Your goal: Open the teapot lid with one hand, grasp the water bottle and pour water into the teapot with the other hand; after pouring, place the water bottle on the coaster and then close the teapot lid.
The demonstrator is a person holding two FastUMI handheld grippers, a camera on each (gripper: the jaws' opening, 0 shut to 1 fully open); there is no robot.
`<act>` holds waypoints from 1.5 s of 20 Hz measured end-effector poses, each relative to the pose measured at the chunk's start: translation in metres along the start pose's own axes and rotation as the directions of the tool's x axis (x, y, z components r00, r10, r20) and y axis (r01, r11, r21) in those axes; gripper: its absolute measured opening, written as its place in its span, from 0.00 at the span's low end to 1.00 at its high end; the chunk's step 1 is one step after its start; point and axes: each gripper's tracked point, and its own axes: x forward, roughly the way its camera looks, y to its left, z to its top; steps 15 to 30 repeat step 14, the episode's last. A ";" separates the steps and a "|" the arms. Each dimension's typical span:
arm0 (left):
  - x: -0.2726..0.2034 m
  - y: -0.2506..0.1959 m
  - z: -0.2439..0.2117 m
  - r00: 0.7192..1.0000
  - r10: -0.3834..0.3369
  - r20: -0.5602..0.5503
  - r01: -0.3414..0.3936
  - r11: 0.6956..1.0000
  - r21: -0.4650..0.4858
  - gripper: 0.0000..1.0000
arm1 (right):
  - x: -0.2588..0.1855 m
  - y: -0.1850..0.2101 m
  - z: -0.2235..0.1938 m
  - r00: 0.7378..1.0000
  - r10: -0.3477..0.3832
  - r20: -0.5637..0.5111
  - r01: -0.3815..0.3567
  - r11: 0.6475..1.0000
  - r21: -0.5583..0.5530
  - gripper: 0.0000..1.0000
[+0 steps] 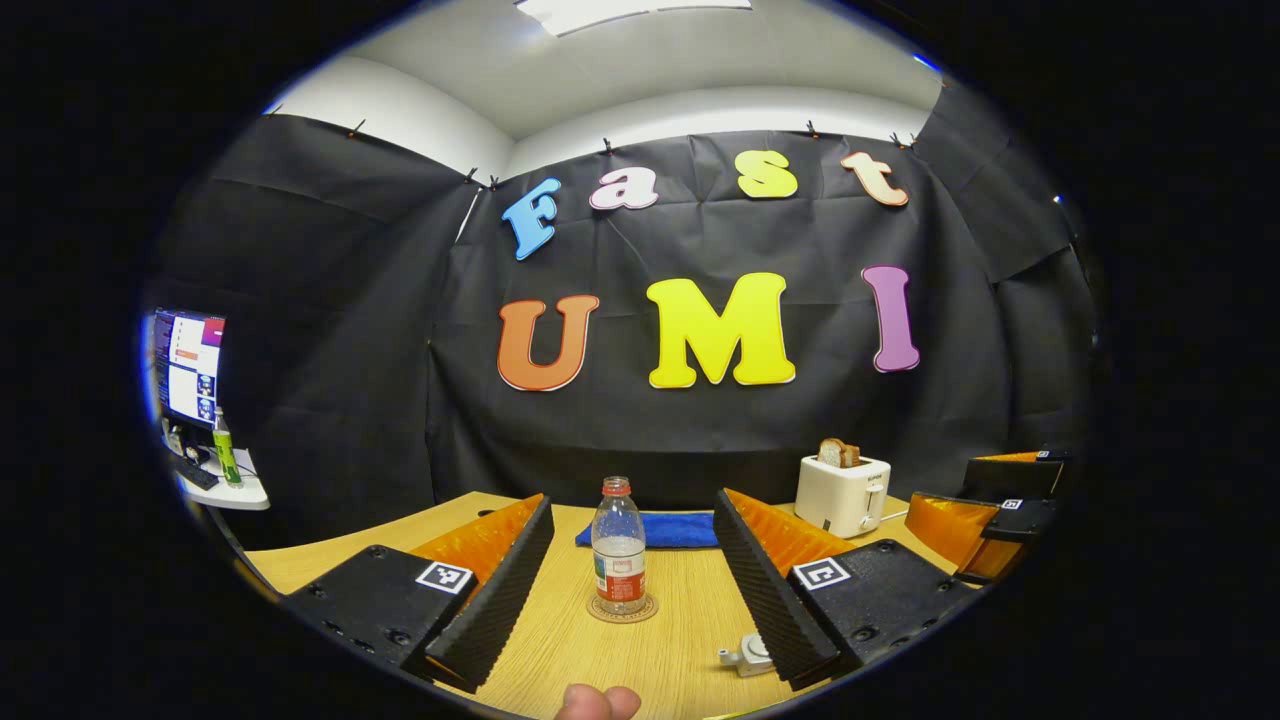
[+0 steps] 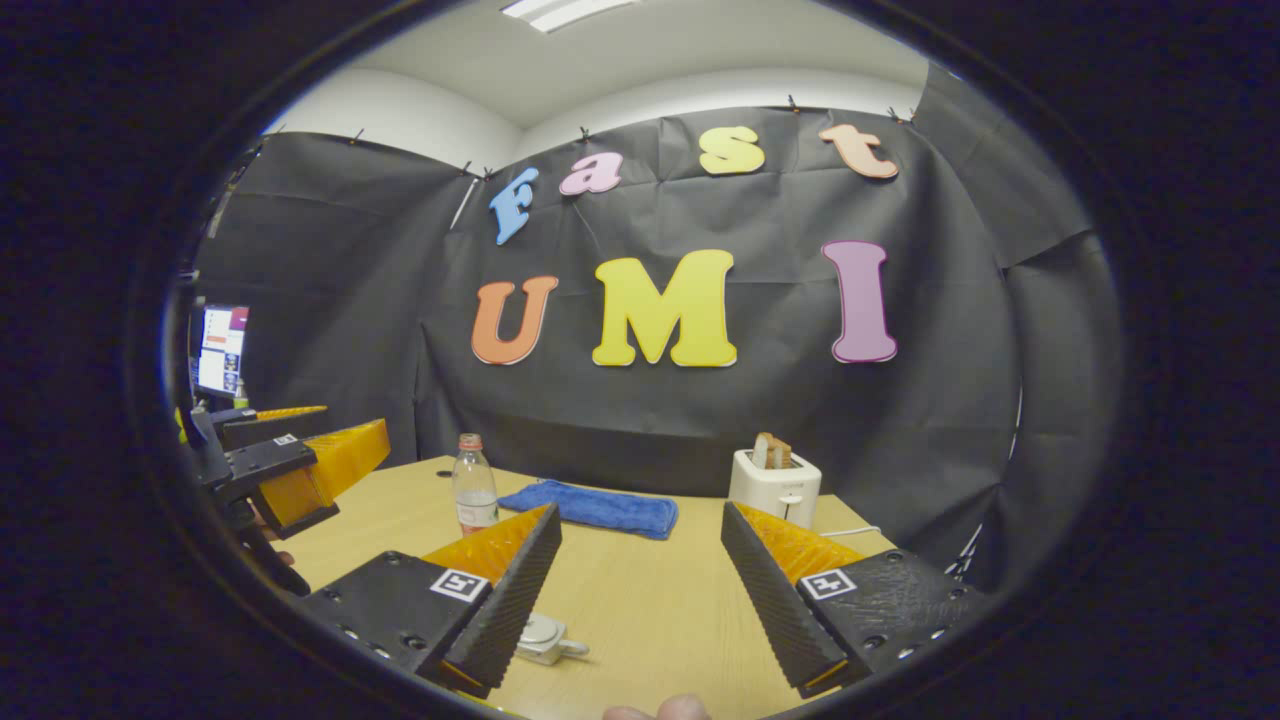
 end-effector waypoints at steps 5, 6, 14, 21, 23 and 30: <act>-0.010 0.023 -0.005 0.999 0.048 0.021 -0.048 0.999 -0.002 1.00 | -0.012 0.003 0.000 0.999 -0.031 0.026 0.031 0.999 0.013 0.97; -0.011 0.028 -0.006 0.998 0.058 0.023 -0.058 0.998 -0.002 1.00 | -0.013 0.004 0.002 0.999 -0.035 0.030 0.035 0.999 0.015 0.96; -0.014 0.043 -0.010 0.997 0.070 0.015 -0.070 0.997 0.021 1.00 | -0.013 0.020 -0.005 0.999 -0.036 0.021 0.036 0.999 0.004 0.97; -0.014 0.043 -0.010 0.997 0.070 0.015 -0.070 0.997 0.021 1.00 | -0.013 0.020 -0.005 0.999 -0.036 0.021 0.036 0.999 0.004 0.97; -0.014 0.043 -0.010 0.997 0.070 0.015 -0.070 0.997 0.021 1.00 | -0.013 0.020 -0.005 0.999 -0.036 0.021 0.036 0.999 0.004 0.97; -0.014 0.043 -0.010 0.997 0.070 0.015 -0.070 0.997 0.021 1.00 | -0.013 0.020 -0.005 0.999 -0.036 0.021 0.036 0.999 0.004 0.97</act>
